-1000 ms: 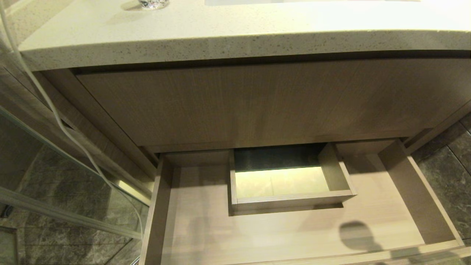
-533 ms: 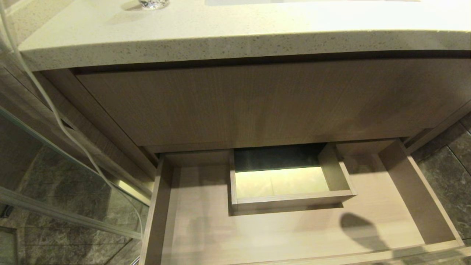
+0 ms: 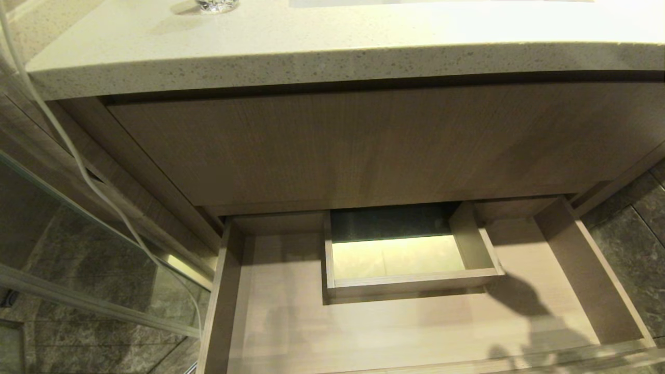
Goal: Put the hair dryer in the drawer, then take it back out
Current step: Place it on the countertop
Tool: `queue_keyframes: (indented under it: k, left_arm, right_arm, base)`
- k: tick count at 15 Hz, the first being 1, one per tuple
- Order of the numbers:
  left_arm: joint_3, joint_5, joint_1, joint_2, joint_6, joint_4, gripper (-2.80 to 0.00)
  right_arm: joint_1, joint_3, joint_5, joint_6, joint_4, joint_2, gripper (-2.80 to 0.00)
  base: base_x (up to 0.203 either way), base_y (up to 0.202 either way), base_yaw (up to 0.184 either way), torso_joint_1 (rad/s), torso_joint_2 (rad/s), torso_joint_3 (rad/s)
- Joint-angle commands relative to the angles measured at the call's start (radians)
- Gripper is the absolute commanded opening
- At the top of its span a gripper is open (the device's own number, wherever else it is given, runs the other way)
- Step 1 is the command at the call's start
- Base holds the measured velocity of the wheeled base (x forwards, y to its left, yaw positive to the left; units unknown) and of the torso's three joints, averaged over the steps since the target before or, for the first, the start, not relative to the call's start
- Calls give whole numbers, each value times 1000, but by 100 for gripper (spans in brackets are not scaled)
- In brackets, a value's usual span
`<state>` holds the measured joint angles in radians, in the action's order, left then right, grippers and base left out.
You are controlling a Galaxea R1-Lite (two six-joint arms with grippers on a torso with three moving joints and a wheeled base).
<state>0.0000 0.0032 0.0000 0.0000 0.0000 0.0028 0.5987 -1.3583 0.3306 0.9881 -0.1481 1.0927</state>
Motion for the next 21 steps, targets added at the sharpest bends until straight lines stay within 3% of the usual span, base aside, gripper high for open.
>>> queue_keyframes:
  k: [1, 14, 21]
  left_arm:
    - [0, 1, 0, 0, 0, 0, -280]
    - [0, 1, 0, 0, 0, 0, -280]
    - [0, 1, 0, 0, 0, 0, -280]
  right_arm:
    - [0, -90, 1, -11, -1, 96, -280]
    - [-14, -375, -4, -100, -2, 347, -280]
    - [-154, -413, 0, -129, -18, 454, -280]
  base:
    - [0, 0, 0, 0, 0, 0]
    - [0, 0, 0, 0, 0, 0]
    - [0, 0, 0, 0, 0, 0]
